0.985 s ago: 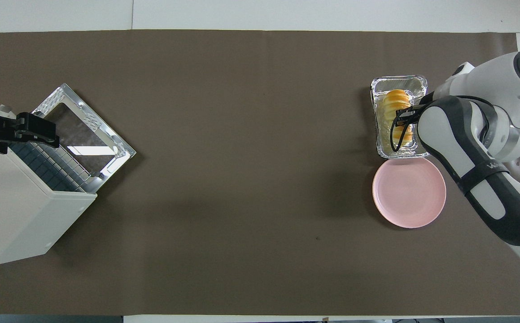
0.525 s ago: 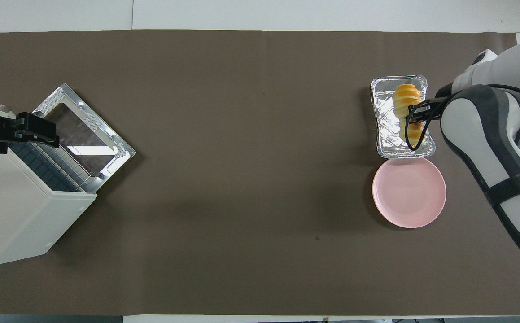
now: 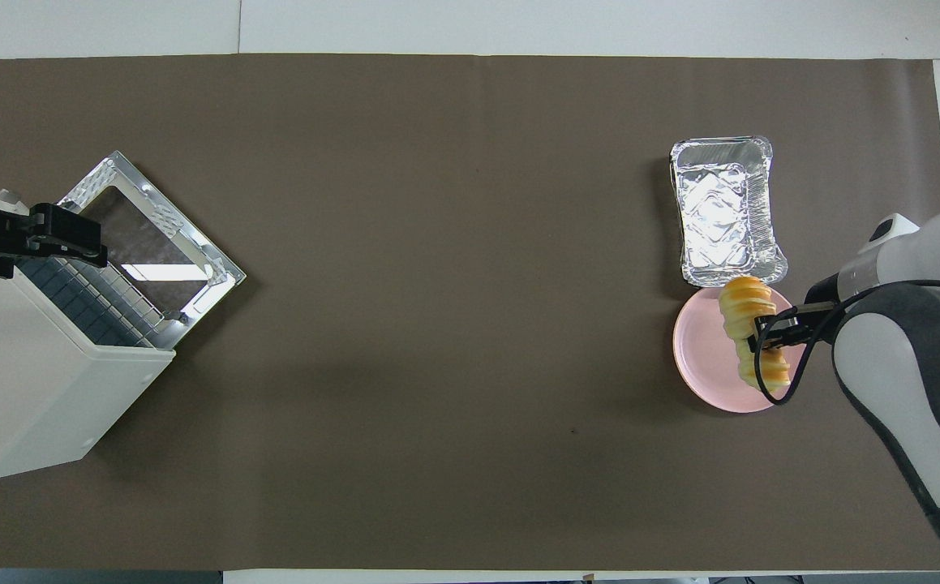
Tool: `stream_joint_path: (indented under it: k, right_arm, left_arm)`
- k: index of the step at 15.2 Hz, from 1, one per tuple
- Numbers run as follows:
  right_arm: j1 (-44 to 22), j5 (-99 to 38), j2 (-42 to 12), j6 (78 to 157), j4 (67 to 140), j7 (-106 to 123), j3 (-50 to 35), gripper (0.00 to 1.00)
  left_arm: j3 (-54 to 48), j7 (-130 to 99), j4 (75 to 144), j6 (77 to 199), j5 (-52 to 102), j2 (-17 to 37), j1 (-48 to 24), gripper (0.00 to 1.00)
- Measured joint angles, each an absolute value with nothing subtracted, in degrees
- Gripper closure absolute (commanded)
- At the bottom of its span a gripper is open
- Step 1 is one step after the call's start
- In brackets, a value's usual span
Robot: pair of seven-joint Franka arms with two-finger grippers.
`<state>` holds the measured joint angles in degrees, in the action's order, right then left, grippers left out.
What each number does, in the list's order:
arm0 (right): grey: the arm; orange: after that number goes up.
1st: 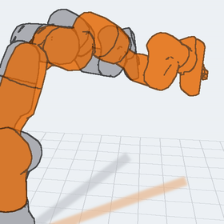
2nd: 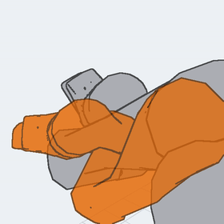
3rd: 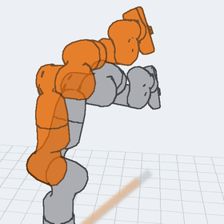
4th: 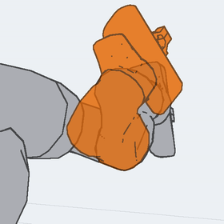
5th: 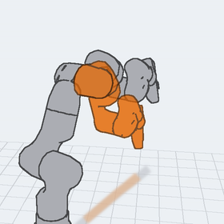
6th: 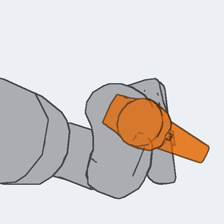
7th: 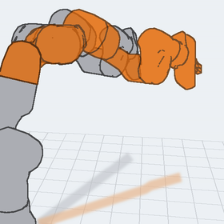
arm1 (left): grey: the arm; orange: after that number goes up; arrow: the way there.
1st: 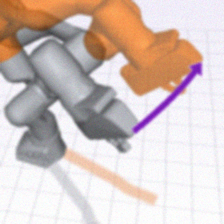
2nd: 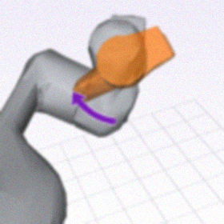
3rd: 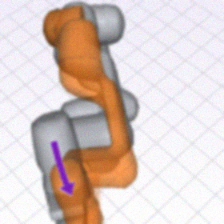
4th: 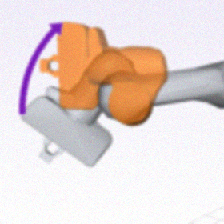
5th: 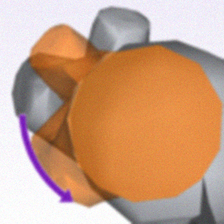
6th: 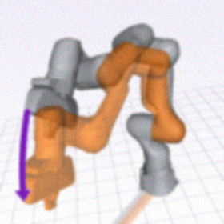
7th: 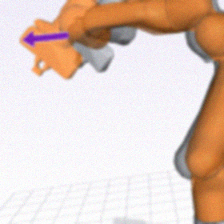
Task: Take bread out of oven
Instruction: 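Move the bread slices onto the pink plate and open the right gripper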
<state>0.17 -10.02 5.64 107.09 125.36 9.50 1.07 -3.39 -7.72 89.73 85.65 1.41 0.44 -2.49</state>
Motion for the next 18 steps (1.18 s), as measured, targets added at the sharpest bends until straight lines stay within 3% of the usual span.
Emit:
stream_joint_path:
  k: [6, 11, 18]
  right_arm:
    - [-0.09, -10.01, 9.12, 117.66, 137.51, 9.5, 0.63, 0.8]
    - [-0.08, -9.97, 8.41, 122.67, 138.91, 9.99, 0.71, 0.78]
    - [0.36, -9.95, 5.88, 126.83, 139.14, 11.05, 0.8, 0.66]
  left_arm:
    - [-3.39, -7.72, 89.73, 85.65, 1.41, 0.44, -2.49, 0.0]
    - [-3.39, -7.72, 89.73, 85.65, 1.41, 0.44, -2.49, 0.0]
    - [-3.39, -7.72, 89.73, 85.65, 1.41, 0.44, -2.49, 0.0]
